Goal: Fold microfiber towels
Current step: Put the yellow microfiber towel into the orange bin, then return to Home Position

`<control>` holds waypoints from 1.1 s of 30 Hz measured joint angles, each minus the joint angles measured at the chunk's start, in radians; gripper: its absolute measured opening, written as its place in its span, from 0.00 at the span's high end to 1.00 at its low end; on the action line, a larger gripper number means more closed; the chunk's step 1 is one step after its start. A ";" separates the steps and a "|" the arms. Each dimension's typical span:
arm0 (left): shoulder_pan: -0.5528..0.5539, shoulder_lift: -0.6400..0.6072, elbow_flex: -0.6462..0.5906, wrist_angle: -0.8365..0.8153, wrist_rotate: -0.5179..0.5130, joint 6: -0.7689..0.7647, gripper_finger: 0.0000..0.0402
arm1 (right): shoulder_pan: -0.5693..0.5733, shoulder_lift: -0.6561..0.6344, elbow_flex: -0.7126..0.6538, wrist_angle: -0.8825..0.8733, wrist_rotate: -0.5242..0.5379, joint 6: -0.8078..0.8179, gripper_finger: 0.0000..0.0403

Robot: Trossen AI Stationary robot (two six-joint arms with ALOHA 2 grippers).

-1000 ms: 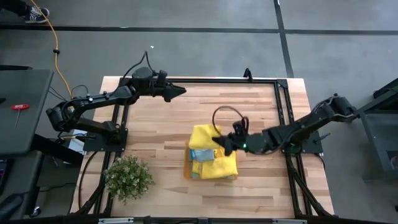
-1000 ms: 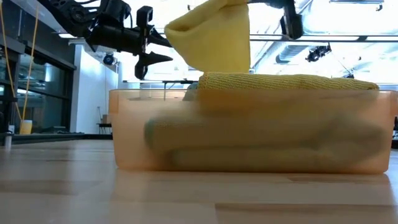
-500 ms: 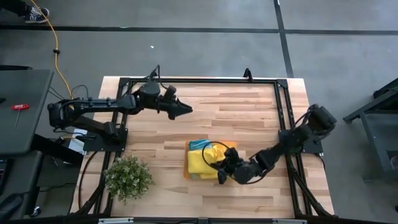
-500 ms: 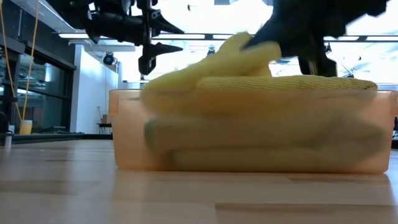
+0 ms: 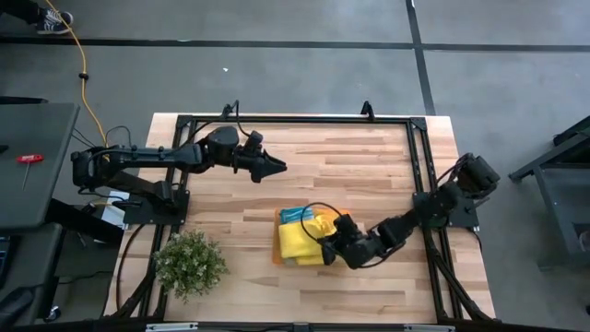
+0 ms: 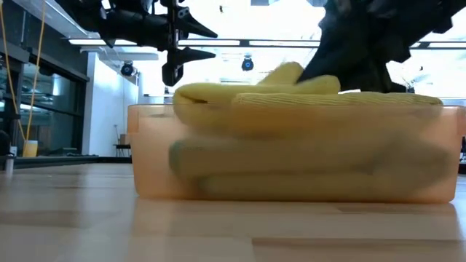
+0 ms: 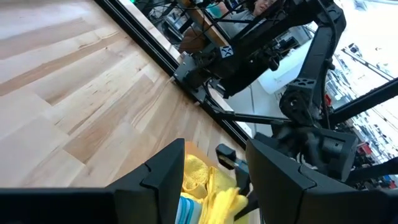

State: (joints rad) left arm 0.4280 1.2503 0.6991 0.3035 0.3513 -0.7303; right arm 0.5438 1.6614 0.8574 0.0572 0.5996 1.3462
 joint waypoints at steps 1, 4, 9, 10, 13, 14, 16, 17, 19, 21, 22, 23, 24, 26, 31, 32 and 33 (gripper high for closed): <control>0.003 0.000 0.000 0.000 0.000 0.000 0.60 | -0.014 -0.001 0.000 -0.013 -0.032 0.020 0.98; 0.008 0.000 0.000 -0.004 0.001 0.000 0.60 | -0.052 -0.001 0.000 -0.049 -0.148 0.072 0.95; 0.022 0.000 0.000 -0.008 0.002 0.000 0.60 | -0.085 -0.007 0.000 -0.075 -0.230 0.069 0.80; 0.025 0.000 0.000 -0.008 0.003 0.000 0.60 | -0.091 -0.013 0.000 -0.081 -0.243 0.064 0.76; 0.034 0.000 0.000 -0.009 0.014 0.009 0.60 | -0.108 -0.058 0.000 -0.154 -0.264 0.031 0.65; 0.037 0.000 0.000 -0.010 0.020 0.013 0.60 | -0.112 -0.079 0.000 -0.189 -0.261 0.025 0.63; 0.046 0.000 0.000 -0.015 0.023 0.016 0.60 | -0.115 -0.130 0.000 -0.269 -0.236 0.022 0.58; 0.051 0.000 0.000 -0.016 0.023 0.016 0.60 | -0.117 -0.157 0.000 -0.312 -0.221 0.022 0.57; 0.061 0.000 0.000 -0.016 0.023 0.019 0.60 | -0.119 -0.215 0.000 -0.388 -0.197 0.009 0.55; 0.072 0.000 0.000 -0.016 0.023 0.024 0.60 | -0.121 -0.270 0.000 -0.454 -0.174 -0.014 0.55; 0.076 0.000 0.000 -0.016 0.023 0.027 0.60 | -0.121 -0.296 0.000 -0.481 -0.162 -0.023 0.55; 0.080 0.000 0.000 -0.015 0.023 0.027 0.60 | -0.121 -0.320 0.000 -0.505 -0.153 -0.041 0.55; 0.084 0.000 0.000 -0.016 0.023 0.027 0.60 | -0.121 -0.344 0.000 -0.518 -0.142 -0.058 0.55; 0.092 0.000 0.000 -0.015 0.023 0.027 0.60 | -0.121 -0.382 0.000 -0.538 -0.117 -0.091 0.55; 0.096 -0.028 0.005 0.000 0.023 0.088 0.60 | -0.126 -0.439 0.000 -0.529 -0.065 -0.192 0.55; 0.096 -0.041 0.021 0.002 0.023 0.110 0.60 | -0.130 -0.446 0.000 -0.527 -0.058 -0.208 0.55; 0.096 -0.058 0.036 0.007 0.023 0.132 0.60 | -0.132 -0.453 0.000 -0.529 -0.052 -0.226 0.55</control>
State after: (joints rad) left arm 0.5236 1.1921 0.7355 0.3102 0.3748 -0.5981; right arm 0.4116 1.2088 0.8574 -0.4715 0.5477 1.1201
